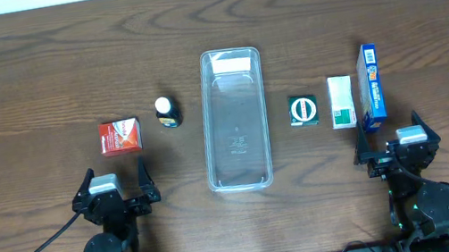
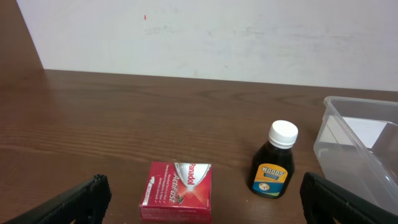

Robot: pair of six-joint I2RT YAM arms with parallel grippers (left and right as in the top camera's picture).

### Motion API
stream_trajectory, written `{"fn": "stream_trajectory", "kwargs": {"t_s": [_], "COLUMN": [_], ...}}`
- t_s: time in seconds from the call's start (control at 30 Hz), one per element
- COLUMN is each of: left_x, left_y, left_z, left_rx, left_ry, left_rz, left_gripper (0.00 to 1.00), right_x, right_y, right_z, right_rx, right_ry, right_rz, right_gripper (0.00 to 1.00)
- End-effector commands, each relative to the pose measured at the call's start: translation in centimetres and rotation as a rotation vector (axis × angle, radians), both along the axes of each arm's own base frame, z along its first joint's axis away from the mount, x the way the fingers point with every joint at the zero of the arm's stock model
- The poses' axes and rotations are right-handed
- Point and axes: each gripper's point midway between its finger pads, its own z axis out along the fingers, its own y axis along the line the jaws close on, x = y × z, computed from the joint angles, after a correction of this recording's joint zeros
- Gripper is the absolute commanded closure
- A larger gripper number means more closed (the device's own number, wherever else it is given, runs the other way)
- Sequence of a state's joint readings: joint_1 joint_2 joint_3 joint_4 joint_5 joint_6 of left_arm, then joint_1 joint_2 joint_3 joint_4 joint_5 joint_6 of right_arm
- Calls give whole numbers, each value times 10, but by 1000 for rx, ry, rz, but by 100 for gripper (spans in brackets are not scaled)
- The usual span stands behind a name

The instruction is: Pack container

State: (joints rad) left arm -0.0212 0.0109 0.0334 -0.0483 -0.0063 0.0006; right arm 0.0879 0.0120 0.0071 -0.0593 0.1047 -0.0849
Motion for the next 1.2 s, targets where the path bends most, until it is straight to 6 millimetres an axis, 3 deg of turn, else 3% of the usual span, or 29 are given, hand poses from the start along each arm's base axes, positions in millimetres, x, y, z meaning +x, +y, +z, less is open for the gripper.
{"fn": "stream_trajectory", "kwargs": {"t_s": [0.0, 0.97, 1.17], "left_x": [0, 0, 0], "left_y": [2, 2, 2], "left_z": [-19, -19, -19], "left_rx": [8, 8, 8], "left_ry": [48, 48, 48], "left_rz": [9, 9, 9], "left_gripper": [2, 2, 2], "right_x": [0, 0, 0], "right_y": [-4, -3, -2], "right_z": [-1, -1, 17], "right_rx": [-6, -6, 6], "right_ry": [4, 3, -67], "right_rz": [-14, -8, -8], "right_gripper": [1, 1, 1]}}
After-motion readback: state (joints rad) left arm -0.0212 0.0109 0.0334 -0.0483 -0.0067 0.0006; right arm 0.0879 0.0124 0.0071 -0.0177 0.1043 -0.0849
